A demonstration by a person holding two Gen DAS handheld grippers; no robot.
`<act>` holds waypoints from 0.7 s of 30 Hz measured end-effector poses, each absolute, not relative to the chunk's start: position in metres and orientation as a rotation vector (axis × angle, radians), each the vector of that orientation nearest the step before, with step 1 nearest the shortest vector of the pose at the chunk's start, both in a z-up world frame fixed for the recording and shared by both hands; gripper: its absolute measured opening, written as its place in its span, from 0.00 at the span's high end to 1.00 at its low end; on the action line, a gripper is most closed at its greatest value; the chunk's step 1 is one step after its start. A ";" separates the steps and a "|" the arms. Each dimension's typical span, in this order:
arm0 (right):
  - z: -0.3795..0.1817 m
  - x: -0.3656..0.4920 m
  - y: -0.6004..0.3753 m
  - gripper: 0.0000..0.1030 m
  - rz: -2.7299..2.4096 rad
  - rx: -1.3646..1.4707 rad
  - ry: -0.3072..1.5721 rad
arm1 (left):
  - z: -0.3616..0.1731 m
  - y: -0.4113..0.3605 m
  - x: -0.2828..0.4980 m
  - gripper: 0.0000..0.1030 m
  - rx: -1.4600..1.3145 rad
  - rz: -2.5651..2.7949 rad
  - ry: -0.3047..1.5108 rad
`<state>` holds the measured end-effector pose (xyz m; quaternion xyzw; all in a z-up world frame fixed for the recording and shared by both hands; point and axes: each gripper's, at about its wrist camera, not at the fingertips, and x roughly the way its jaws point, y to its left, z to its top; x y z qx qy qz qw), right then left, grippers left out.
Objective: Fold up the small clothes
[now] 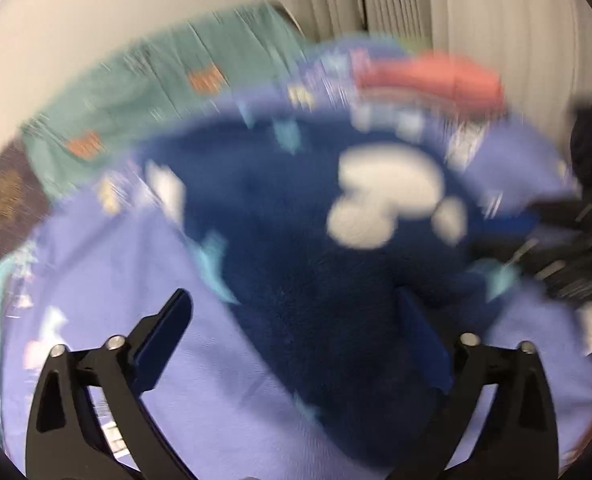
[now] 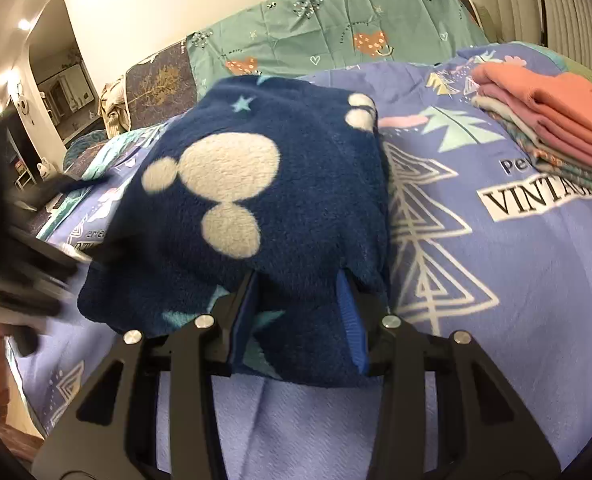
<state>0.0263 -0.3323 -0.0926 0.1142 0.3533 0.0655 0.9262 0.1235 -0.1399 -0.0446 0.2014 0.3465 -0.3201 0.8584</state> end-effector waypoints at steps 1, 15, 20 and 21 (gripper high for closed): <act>-0.094 0.026 -0.333 0.60 0.132 0.225 0.728 | -0.052 -0.136 0.130 0.01 0.346 -0.700 0.774; -0.033 0.051 -0.332 0.65 0.190 0.144 0.619 | 0.032 -0.133 0.149 0.16 0.303 -0.651 0.550; -0.079 0.077 -0.328 0.63 0.132 0.071 0.674 | -0.043 -0.151 0.207 0.07 0.270 -0.704 0.725; -0.078 0.077 -0.327 0.63 0.127 0.077 0.679 | -0.044 -0.145 0.211 0.07 0.222 -0.723 0.747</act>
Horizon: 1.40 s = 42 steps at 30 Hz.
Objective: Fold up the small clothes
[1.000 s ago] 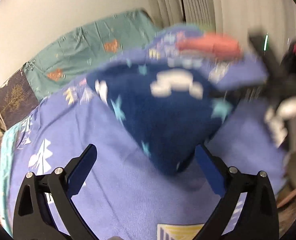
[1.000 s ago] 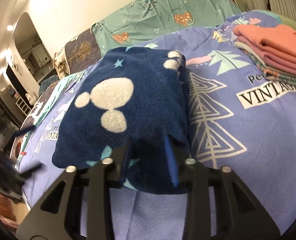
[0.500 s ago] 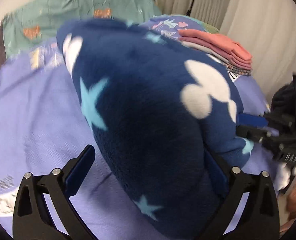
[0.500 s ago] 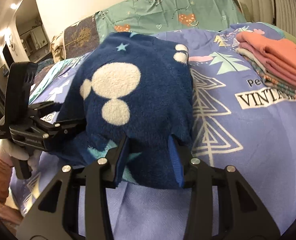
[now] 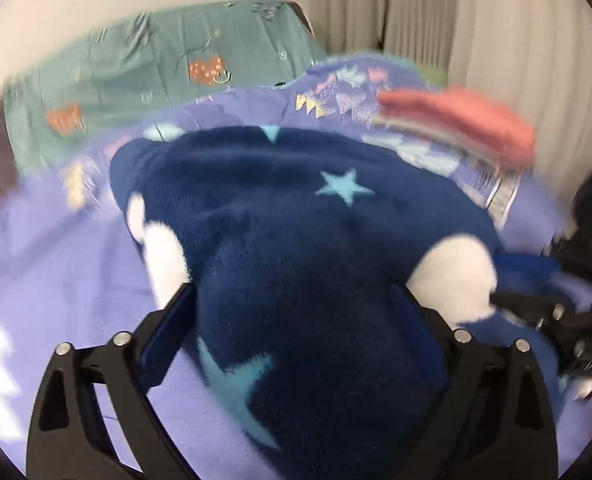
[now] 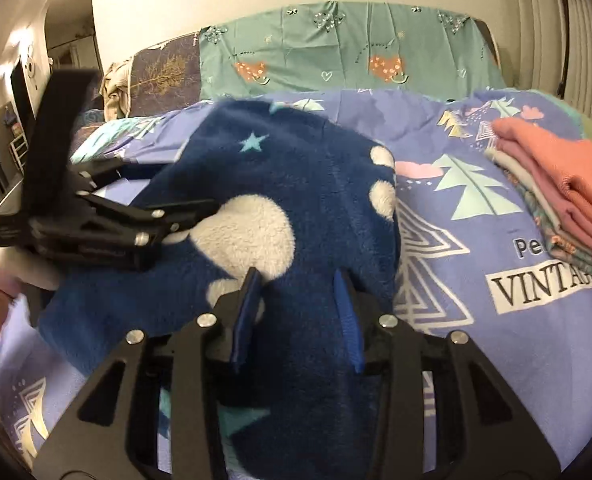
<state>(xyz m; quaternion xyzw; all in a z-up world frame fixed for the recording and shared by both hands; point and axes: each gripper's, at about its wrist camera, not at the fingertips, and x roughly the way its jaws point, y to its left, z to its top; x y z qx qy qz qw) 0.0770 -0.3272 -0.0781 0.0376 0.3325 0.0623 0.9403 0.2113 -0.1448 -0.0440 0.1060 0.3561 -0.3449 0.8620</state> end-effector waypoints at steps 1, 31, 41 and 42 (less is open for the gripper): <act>-0.077 0.078 -0.326 0.62 0.124 0.078 0.686 | -0.042 -0.145 0.210 0.07 0.238 -0.724 0.742; -0.055 0.162 -0.322 0.61 0.249 0.044 0.869 | -0.024 -0.168 0.285 0.44 0.335 -0.736 0.698; -0.049 0.231 -0.312 0.47 0.147 -0.094 0.895 | -0.059 -0.164 0.336 0.02 0.404 -0.613 0.763; -0.075 0.243 -0.313 0.45 0.172 -0.094 0.947 | -0.070 -0.157 0.347 0.01 0.280 -0.645 0.818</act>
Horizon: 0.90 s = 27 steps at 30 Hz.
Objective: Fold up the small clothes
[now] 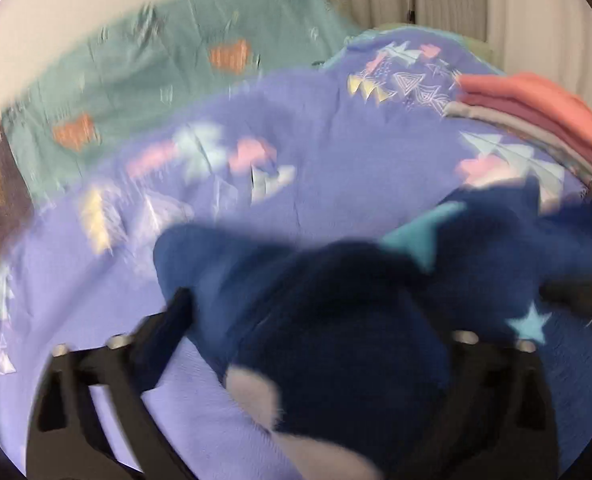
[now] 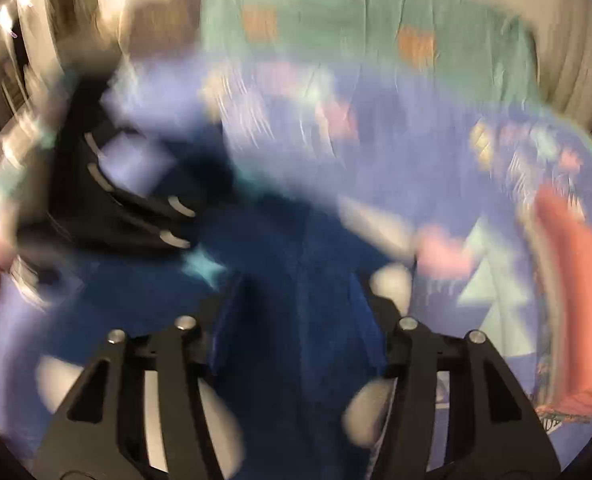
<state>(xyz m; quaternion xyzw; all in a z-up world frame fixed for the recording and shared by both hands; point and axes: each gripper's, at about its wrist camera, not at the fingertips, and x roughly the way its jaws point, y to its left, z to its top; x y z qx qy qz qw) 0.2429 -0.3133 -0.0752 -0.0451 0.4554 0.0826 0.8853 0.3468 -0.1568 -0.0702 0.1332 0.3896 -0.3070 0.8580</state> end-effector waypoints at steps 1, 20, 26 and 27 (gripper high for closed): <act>-0.085 0.247 -0.322 0.44 0.204 -0.032 0.932 | -0.080 -0.147 0.358 0.01 0.134 -0.666 0.889; -0.021 0.143 -0.327 0.46 0.099 0.012 0.755 | 0.015 -0.114 0.247 0.13 0.179 -0.721 0.652; -0.052 0.093 -0.314 0.46 0.138 0.032 0.826 | -0.025 -0.144 0.164 0.10 0.396 -0.839 0.634; -0.065 0.094 -0.314 0.46 0.124 0.019 0.825 | -0.028 -0.148 0.163 0.10 0.409 -0.831 0.625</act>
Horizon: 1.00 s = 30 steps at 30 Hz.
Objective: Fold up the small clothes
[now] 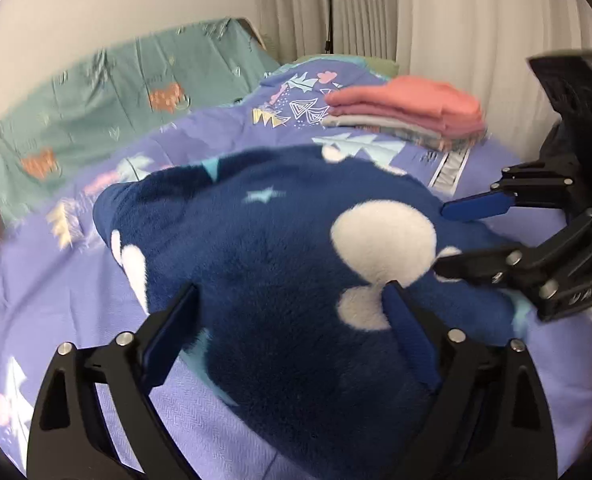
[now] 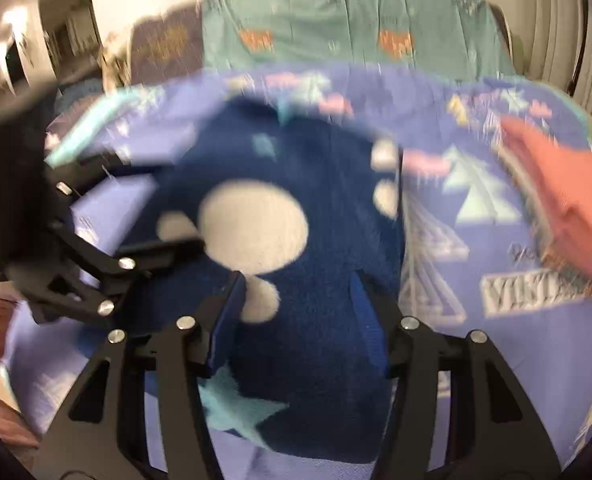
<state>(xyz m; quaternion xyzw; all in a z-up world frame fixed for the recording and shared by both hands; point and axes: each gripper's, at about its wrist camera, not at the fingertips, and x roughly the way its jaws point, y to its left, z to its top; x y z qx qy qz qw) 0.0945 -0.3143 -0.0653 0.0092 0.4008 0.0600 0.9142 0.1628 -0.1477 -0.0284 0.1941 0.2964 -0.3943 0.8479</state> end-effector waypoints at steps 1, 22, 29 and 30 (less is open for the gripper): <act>-0.072 0.094 -0.315 0.45 0.112 0.011 0.804 | -0.029 -0.151 0.165 0.08 0.413 -0.817 0.630; -0.037 0.048 -0.327 0.50 0.105 0.090 0.709 | 0.009 -0.122 0.115 0.11 0.354 -0.889 0.592; -0.103 0.056 -0.330 0.50 0.166 0.113 0.782 | -0.079 -0.159 0.071 0.01 0.796 -0.826 0.590; -0.101 0.057 -0.328 0.50 0.156 0.110 0.792 | -0.077 -0.164 0.072 0.01 0.767 -0.798 0.610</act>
